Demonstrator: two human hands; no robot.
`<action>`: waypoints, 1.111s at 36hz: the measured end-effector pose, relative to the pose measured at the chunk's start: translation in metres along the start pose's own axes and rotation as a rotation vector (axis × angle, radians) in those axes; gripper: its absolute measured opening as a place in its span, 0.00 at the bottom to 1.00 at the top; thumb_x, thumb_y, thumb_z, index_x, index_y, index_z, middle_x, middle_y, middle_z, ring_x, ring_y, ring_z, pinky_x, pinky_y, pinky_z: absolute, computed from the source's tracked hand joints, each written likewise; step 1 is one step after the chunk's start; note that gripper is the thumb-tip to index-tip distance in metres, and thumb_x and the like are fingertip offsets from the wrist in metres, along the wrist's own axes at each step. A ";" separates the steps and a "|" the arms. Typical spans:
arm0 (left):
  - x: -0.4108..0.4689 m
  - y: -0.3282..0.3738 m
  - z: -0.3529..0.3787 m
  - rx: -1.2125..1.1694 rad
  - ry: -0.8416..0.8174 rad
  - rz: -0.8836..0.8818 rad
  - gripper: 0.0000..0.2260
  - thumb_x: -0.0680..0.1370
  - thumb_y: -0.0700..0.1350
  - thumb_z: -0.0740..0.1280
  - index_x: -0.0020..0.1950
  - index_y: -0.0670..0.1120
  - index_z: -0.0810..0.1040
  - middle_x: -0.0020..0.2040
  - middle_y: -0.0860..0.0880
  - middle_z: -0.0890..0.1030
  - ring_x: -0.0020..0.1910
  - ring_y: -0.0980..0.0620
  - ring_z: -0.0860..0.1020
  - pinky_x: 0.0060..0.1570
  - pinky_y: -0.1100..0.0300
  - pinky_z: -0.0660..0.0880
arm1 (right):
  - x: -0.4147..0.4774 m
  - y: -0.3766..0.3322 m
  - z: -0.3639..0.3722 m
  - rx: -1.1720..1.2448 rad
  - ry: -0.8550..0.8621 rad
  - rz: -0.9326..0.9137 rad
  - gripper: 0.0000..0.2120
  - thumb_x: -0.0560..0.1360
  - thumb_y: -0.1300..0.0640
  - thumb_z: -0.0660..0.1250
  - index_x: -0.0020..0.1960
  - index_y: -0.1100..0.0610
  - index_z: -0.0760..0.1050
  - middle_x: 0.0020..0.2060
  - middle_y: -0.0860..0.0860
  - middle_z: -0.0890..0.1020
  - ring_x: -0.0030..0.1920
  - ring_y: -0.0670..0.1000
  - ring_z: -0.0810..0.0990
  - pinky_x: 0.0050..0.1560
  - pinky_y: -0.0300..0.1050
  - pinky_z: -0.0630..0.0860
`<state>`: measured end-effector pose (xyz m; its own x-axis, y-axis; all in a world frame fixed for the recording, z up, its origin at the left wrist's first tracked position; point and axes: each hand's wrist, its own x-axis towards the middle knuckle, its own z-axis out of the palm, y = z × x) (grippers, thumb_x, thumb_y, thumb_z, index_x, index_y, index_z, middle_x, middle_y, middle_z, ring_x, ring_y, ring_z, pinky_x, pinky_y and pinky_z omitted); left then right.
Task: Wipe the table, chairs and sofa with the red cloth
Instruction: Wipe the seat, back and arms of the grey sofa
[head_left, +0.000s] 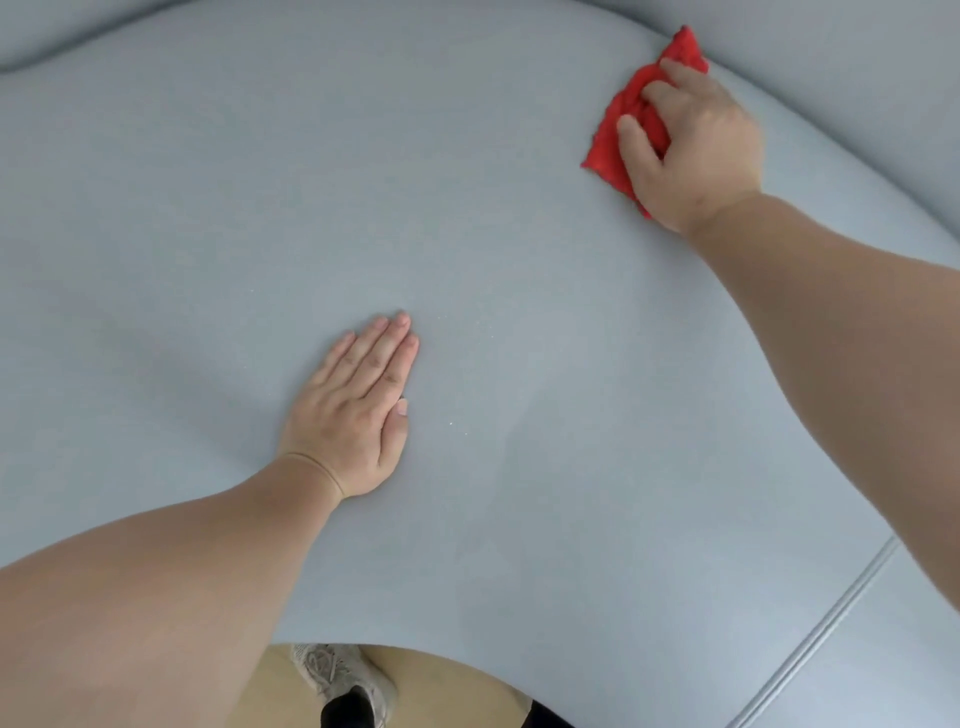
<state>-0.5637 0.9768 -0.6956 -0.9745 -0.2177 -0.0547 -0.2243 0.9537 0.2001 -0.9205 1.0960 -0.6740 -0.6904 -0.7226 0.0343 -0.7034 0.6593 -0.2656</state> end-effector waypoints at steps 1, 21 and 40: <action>0.000 0.000 0.000 0.001 0.001 0.003 0.25 0.76 0.43 0.52 0.73 0.37 0.63 0.74 0.42 0.63 0.74 0.43 0.59 0.74 0.51 0.52 | -0.001 -0.001 0.001 -0.018 -0.011 -0.002 0.28 0.76 0.39 0.53 0.64 0.57 0.73 0.71 0.53 0.70 0.69 0.57 0.69 0.66 0.50 0.67; 0.000 0.002 -0.002 -0.021 -0.015 -0.007 0.25 0.76 0.44 0.52 0.73 0.37 0.63 0.75 0.44 0.61 0.74 0.46 0.59 0.73 0.50 0.54 | -0.078 -0.055 0.023 0.115 0.091 -0.218 0.18 0.74 0.52 0.59 0.54 0.59 0.82 0.58 0.58 0.81 0.57 0.61 0.81 0.54 0.55 0.78; -0.058 0.001 -0.029 0.046 -0.098 -0.073 0.25 0.77 0.46 0.51 0.70 0.35 0.67 0.72 0.38 0.67 0.71 0.42 0.66 0.72 0.55 0.49 | -0.233 -0.150 0.038 0.169 -0.064 -0.340 0.17 0.75 0.53 0.58 0.52 0.58 0.83 0.59 0.56 0.81 0.58 0.60 0.80 0.55 0.54 0.78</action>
<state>-0.5076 0.9840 -0.6637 -0.9495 -0.2679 -0.1633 -0.2920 0.9450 0.1472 -0.6478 1.1581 -0.6788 -0.4067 -0.9092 0.0892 -0.8489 0.3401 -0.4047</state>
